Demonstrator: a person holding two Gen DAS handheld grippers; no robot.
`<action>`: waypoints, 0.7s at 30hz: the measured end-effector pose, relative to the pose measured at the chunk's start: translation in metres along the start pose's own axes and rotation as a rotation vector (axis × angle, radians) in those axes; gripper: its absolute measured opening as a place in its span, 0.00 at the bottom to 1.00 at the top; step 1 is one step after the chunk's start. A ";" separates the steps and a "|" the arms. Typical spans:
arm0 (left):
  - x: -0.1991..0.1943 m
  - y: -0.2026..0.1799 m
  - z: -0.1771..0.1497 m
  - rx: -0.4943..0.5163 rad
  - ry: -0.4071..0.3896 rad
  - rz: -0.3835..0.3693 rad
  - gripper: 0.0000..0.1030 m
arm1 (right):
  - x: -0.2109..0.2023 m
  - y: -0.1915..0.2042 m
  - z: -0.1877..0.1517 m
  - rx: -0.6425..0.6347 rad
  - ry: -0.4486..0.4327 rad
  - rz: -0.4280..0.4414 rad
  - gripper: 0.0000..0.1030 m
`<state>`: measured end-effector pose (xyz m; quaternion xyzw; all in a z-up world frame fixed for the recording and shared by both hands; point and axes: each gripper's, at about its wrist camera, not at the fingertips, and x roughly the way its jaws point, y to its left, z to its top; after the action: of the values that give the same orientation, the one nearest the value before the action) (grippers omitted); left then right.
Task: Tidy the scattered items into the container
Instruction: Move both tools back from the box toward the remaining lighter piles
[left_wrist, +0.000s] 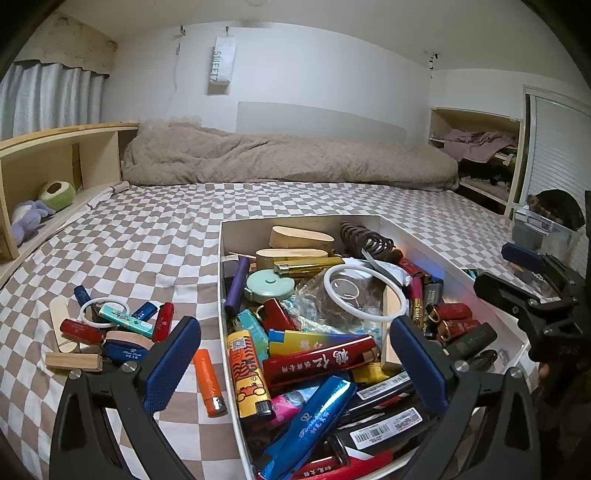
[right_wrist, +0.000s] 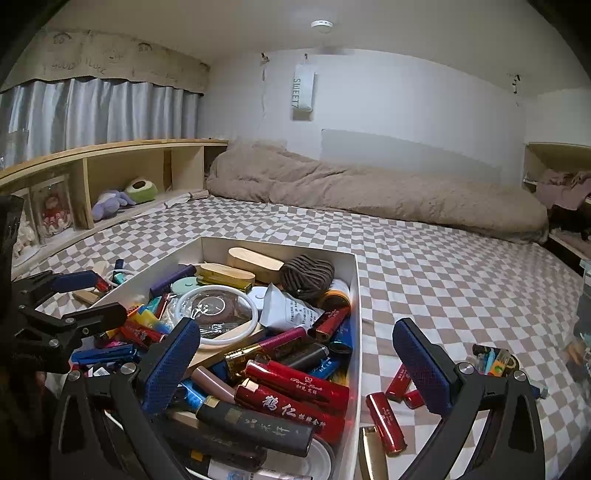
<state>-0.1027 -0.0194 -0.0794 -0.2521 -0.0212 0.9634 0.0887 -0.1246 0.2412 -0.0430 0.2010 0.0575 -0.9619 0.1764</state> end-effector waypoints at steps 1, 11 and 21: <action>0.000 0.001 0.000 -0.003 -0.003 0.001 1.00 | 0.000 0.000 0.000 0.001 -0.002 -0.001 1.00; -0.004 0.002 0.003 0.015 -0.022 0.037 1.00 | -0.002 -0.002 0.001 -0.016 -0.011 -0.015 1.00; -0.010 0.028 0.017 -0.040 -0.046 0.077 1.00 | -0.005 -0.024 0.006 -0.028 -0.039 -0.066 1.00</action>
<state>-0.1069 -0.0487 -0.0622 -0.2324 -0.0326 0.9710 0.0459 -0.1316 0.2643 -0.0345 0.1776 0.0739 -0.9700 0.1485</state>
